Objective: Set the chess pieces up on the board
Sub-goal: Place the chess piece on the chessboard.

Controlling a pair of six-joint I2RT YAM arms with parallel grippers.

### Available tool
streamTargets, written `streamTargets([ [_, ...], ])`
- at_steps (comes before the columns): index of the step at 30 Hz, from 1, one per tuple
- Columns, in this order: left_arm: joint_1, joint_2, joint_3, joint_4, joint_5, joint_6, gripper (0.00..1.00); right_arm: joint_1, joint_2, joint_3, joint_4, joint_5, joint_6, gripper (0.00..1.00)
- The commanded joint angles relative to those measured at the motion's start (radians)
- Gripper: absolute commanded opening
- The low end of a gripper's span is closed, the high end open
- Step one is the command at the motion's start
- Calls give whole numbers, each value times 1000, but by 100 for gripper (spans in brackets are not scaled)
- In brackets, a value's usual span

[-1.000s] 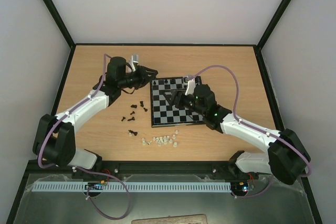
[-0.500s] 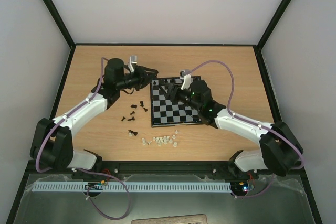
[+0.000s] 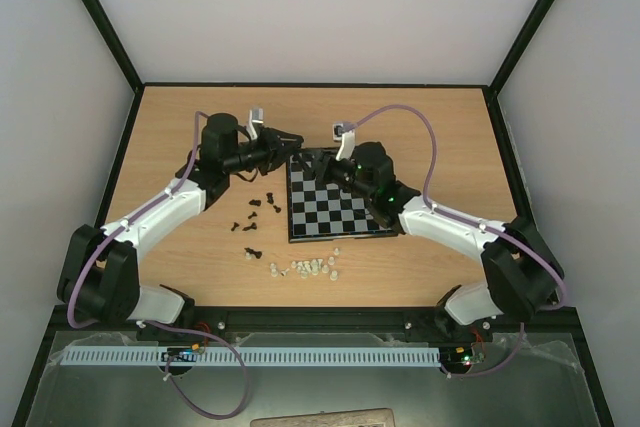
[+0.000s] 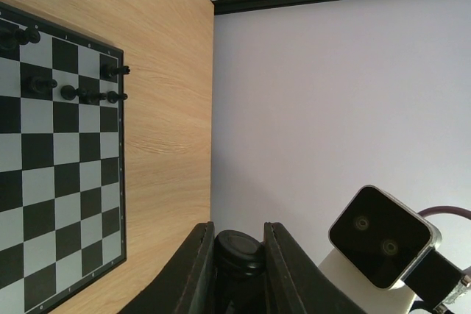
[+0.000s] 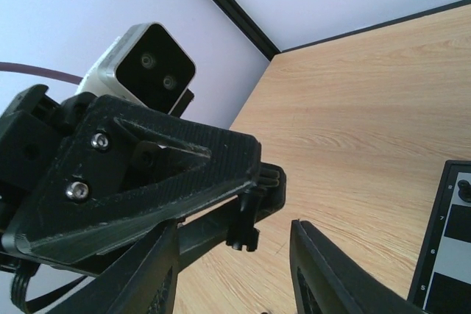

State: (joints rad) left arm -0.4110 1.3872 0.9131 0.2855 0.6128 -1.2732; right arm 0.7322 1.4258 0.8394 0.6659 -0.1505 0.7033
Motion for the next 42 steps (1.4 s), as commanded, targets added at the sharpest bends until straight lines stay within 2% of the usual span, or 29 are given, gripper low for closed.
streamTargets([
  [1, -5, -9, -10, 26, 13, -10, 13, -2, 20, 31, 40, -3, 7, 40],
  [5, -5, -9, -13, 26, 13, -11, 13, -2, 27, 36, 40, -3, 9, 33],
  [14, -6, -6, -11, 25, 16, -5, 13, -1, 46, 45, 48, -4, 18, 25],
  [18, -6, -4, -12, 20, 15, 0, 13, -2, 56, 55, 47, -6, 19, 18],
  [25, -6, -2, -10, 15, 13, 10, 13, -2, 58, 60, 40, 5, 13, 16],
  [29, -6, 5, -4, 9, 15, 18, 13, -2, 64, 62, 40, 8, 13, 10],
  [35, 2, 7, 19, -58, -11, 74, 26, -2, 58, 88, -33, 22, -3, 7],
  [42, 33, 9, 40, -137, -52, 153, 43, -2, 43, 161, -248, 38, -54, 5],
])
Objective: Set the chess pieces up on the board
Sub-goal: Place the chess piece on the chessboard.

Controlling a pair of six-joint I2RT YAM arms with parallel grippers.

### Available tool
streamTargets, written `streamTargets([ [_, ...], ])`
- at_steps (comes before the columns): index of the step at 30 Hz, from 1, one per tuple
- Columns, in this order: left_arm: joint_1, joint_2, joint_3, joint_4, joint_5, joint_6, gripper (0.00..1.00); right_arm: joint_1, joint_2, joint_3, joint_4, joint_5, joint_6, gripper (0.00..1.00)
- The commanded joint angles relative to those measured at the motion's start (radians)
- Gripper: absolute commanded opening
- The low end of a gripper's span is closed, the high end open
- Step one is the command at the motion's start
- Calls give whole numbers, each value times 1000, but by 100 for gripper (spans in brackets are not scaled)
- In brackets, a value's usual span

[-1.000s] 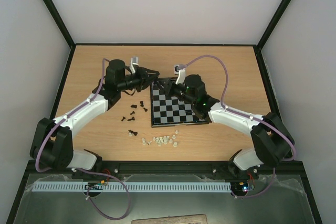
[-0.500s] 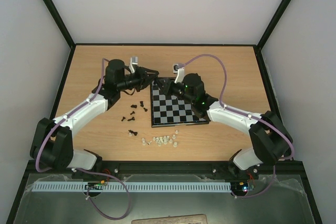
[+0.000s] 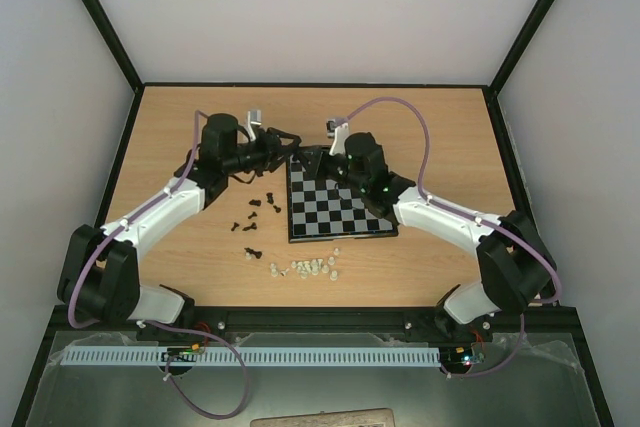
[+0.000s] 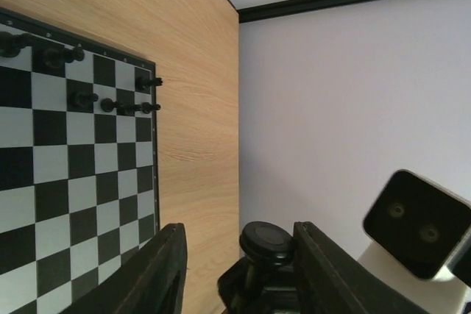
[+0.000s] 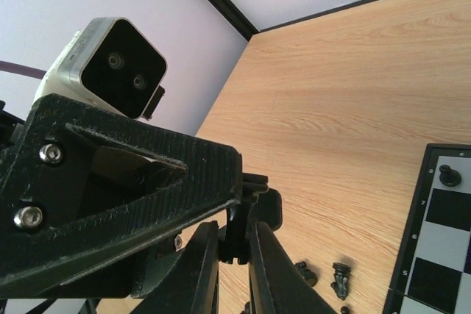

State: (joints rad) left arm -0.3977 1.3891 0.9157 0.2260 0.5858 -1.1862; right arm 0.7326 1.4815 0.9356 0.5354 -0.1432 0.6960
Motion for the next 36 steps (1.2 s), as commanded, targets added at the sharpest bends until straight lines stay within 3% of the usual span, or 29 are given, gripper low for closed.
streamTargets([
  [1, 26, 5, 45, -95, -35, 83, 46, -3, -14, 81, -159, 33, -56, 5],
  [9, 105, -7, 118, -227, -102, 218, 59, -4, -1, 232, -556, 24, -182, 3],
  [21, 176, 21, 106, -294, -123, 358, 60, -31, 268, 699, -1176, 52, -334, 5],
  [27, 183, 13, 77, -308, -117, 390, 60, -124, 447, 928, -1363, 69, -382, 5],
  [36, 186, 22, 59, -318, -102, 414, 60, -214, 596, 1054, -1462, 18, -431, 6],
])
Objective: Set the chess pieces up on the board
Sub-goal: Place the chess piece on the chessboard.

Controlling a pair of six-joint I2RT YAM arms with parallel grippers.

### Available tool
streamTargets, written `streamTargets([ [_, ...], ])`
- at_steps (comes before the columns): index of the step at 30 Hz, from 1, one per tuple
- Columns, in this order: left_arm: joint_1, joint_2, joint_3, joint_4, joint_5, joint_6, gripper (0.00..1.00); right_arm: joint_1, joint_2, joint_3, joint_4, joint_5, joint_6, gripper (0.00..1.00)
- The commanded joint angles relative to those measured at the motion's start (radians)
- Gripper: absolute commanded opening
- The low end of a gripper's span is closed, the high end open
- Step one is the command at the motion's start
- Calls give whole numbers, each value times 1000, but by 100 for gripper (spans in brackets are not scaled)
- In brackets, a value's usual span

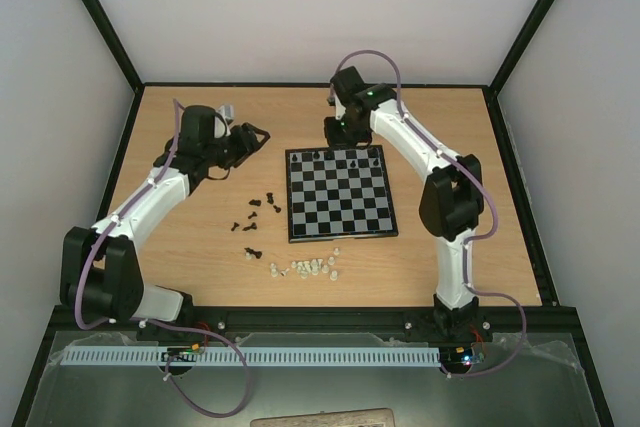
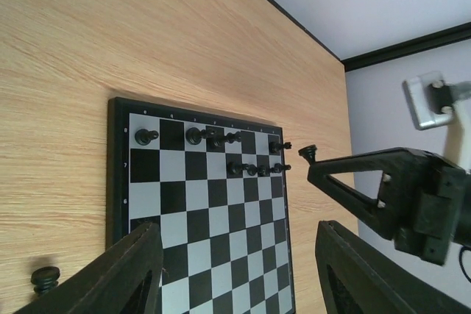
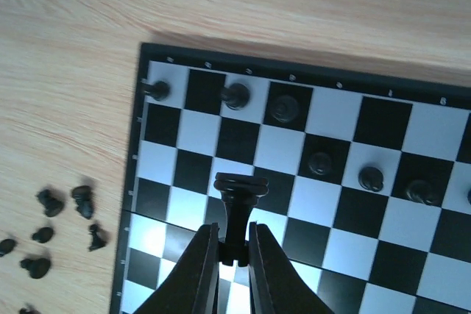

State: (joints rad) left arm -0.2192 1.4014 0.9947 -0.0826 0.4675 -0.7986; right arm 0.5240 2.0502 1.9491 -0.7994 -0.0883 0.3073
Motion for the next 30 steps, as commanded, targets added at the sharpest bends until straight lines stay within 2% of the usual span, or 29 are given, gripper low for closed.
streamTargets([
  [1, 9, 12, -24, -8, 17, 27, 60, -6, 36, 50, -135, -41, -47, 7],
  [9, 7, 28, -59, 35, 3, 9, 60, 1, 95, 113, -155, -128, -67, 7],
  [18, 6, 50, -108, 62, -70, 8, 60, 22, 321, 437, -259, -191, -79, 7],
  [30, 0, 114, -114, 93, -124, 2, 60, 24, 398, 447, -147, -265, -41, 8],
])
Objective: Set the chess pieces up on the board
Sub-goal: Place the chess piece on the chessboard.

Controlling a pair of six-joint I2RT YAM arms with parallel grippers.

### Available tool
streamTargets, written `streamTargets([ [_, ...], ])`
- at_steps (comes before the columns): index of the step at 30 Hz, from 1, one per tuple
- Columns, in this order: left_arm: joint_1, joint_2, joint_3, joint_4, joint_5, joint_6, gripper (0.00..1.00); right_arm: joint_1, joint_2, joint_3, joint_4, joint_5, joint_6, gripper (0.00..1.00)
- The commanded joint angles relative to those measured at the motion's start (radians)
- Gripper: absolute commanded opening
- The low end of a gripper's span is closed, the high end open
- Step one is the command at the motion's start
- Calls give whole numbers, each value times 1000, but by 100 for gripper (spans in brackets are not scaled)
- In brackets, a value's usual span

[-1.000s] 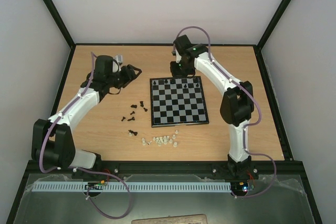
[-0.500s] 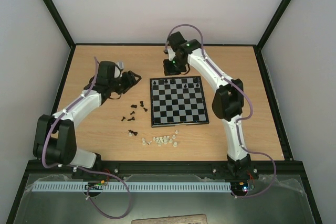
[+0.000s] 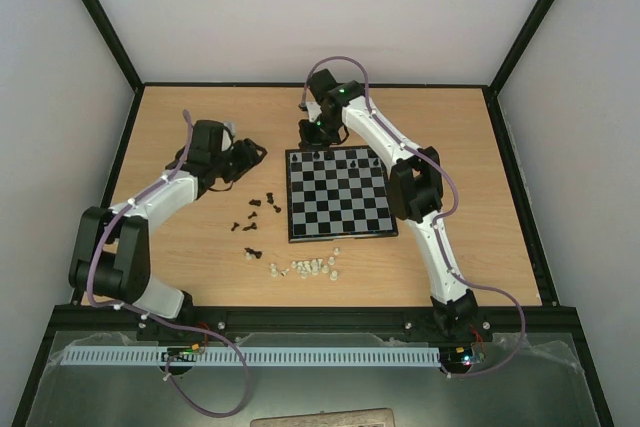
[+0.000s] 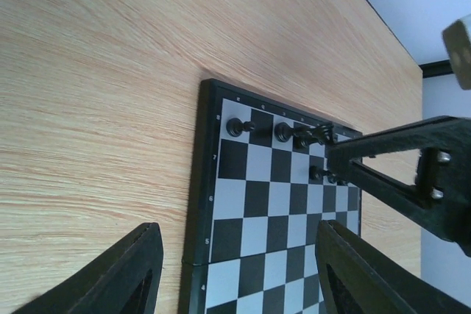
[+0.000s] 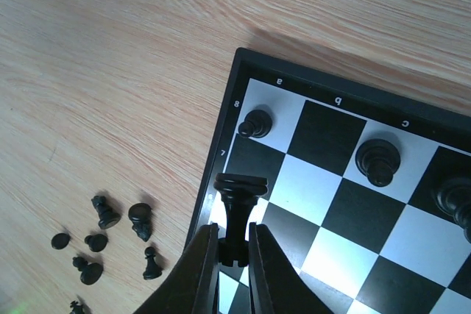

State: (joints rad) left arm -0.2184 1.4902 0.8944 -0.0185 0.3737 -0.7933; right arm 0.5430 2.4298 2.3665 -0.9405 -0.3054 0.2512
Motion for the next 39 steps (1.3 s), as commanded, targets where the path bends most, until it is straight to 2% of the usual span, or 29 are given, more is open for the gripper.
streamTargets([
  [1, -1, 28, -15, 31, -35, -4, 60, 5, 26, 32, -5, -55, 15, 8],
  [9, -15, 146, 55, 61, -66, -9, 58, 7, 29, 3, 10, -51, 20, 4],
  [16, -24, 261, 147, 27, -63, 31, 57, 27, -157, -199, 46, -7, -1, 5],
  [19, -30, 242, 124, 61, 15, 38, 57, 50, -286, -389, 114, -33, -14, 6],
  [23, -50, 121, 45, 83, 111, 65, 57, 52, -472, -643, 222, -142, -16, 7],
  [27, -55, -85, -98, 144, 236, 91, 66, 52, -620, -856, 292, -292, -22, 8],
  [30, -63, -251, -196, 202, 360, 85, 67, 52, -716, -1006, 352, -386, -12, 9],
  [34, -60, -413, -339, 380, 528, -42, 68, 52, -812, -1127, 466, -538, 19, 10],
  [36, -61, -466, -400, 462, 569, -121, 69, 52, -849, -1171, 524, -614, 37, 10],
  [39, -61, -481, -436, 475, 602, -175, 70, 52, -880, -1196, 574, -679, 45, 10],
])
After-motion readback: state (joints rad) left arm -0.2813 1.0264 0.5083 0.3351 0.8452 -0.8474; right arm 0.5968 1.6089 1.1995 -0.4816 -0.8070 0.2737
